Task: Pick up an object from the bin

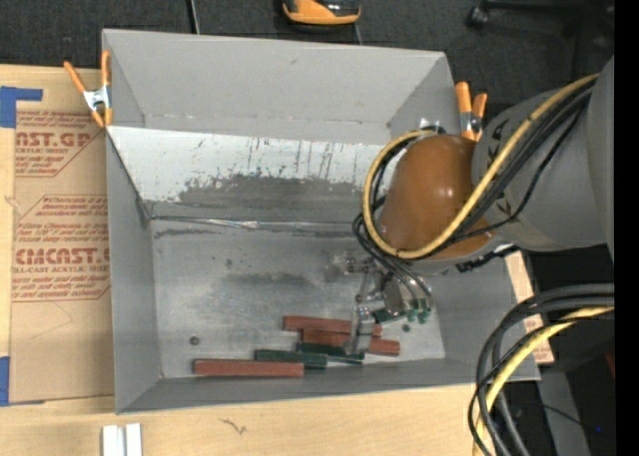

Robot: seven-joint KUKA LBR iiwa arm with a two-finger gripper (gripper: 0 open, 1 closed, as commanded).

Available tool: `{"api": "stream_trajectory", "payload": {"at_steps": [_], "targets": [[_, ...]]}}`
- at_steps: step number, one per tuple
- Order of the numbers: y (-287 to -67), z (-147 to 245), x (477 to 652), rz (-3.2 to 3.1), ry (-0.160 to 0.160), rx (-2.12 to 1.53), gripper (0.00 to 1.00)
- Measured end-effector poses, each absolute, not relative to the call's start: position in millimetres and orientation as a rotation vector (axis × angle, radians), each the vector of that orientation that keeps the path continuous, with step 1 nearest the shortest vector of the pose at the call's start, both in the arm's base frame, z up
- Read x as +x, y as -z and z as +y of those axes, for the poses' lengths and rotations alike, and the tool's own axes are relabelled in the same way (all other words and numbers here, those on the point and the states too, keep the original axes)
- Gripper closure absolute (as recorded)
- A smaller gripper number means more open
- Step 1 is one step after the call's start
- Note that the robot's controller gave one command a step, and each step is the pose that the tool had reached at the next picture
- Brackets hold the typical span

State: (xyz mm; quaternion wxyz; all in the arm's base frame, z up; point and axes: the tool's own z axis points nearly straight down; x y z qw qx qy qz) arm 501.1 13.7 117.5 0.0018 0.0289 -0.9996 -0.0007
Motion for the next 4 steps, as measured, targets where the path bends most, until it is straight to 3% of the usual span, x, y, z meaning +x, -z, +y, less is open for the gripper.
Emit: {"api": "stream_trajectory", "payload": {"at_steps": [1, 2, 4], "targets": [[-67.6, 19.4, 483.0, -3.142, 0.003, 0.032, 0.0], [-72.5, 15.7, 483.7, -3.141, 0.003, -0.103, 1.0], [-75.5, 15.8, 483.4, -3.141, 0.003, -0.103, 1.0]]}}
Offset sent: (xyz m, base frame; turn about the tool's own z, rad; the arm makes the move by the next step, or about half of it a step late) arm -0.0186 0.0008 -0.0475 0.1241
